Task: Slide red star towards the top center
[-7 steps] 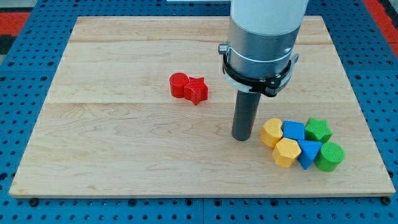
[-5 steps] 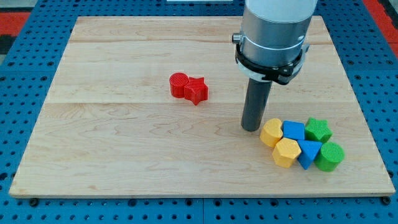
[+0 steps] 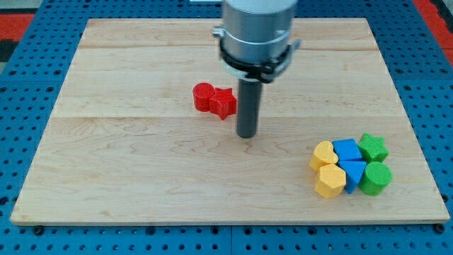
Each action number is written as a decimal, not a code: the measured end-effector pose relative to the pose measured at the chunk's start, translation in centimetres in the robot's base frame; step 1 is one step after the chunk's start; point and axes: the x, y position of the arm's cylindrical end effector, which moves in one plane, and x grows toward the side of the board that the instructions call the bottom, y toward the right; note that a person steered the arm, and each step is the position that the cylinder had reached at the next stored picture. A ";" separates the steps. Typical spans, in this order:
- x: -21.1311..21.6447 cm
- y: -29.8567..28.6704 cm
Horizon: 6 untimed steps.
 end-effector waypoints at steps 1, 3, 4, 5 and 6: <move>-2.3 -2.3; -6.7 -3.6; -7.0 -5.1; -9.7 -5.2; -12.3 -5.2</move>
